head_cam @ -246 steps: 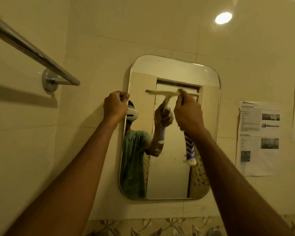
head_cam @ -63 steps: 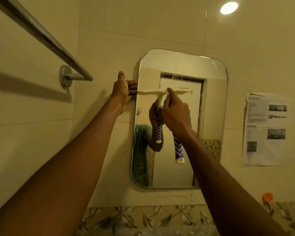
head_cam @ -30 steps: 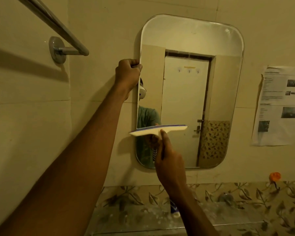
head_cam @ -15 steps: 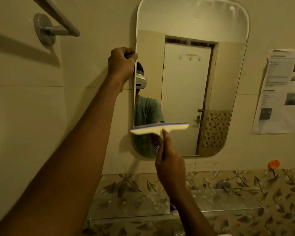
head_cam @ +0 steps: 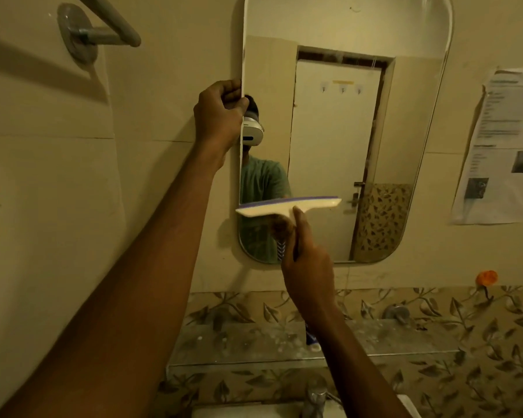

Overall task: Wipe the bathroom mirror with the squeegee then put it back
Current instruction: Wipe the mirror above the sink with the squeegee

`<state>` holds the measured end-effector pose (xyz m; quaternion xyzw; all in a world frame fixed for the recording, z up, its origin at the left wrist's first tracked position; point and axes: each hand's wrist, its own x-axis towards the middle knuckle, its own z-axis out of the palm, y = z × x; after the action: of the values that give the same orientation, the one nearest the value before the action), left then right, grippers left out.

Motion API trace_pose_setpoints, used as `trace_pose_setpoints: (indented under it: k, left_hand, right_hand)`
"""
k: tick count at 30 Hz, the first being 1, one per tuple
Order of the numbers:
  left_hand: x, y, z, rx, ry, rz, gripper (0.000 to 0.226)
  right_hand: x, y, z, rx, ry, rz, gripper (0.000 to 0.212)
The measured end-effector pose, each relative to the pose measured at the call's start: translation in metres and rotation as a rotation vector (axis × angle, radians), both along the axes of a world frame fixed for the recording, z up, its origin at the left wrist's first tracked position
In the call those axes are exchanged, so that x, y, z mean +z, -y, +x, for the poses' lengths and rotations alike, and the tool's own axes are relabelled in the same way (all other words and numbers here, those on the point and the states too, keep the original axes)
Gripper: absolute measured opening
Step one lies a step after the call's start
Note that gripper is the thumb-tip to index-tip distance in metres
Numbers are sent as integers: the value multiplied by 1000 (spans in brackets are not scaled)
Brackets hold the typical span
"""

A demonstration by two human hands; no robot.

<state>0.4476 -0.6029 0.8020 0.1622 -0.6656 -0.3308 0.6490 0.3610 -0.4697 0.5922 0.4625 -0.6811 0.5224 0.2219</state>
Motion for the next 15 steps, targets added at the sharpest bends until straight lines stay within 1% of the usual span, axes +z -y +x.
trace_pose_setpoints:
  k: [3,5,6,8,11,13,15]
  left_hand:
    - [-9,-1,1,-96,-71,42,36]
    - [-14,-1,1,-192,-145,92,39]
    - [-17,-2,1,-229,-185,123,39]
    - [-21,-4,0,-279,-265,191,38]
    - [-31,-6,-4,-329,-347,265,36]
    - [-37,-6,-4,-330,-344,274,35]
    - [-43,-5,-2,-316,-323,266,36]
  right_hand:
    - [-40,-9,7,-4,-14,117,57]
    - [-53,-15,10,-6,-19,172,61]
    - [-53,-16,11,-4,-6,177,60]
    - [-43,-15,12,-3,21,130,54]
    - [-13,-6,9,16,-12,44,50]
    - [9,1,3,31,-2,7,49]
    - [17,4,2,22,-7,-9,49]
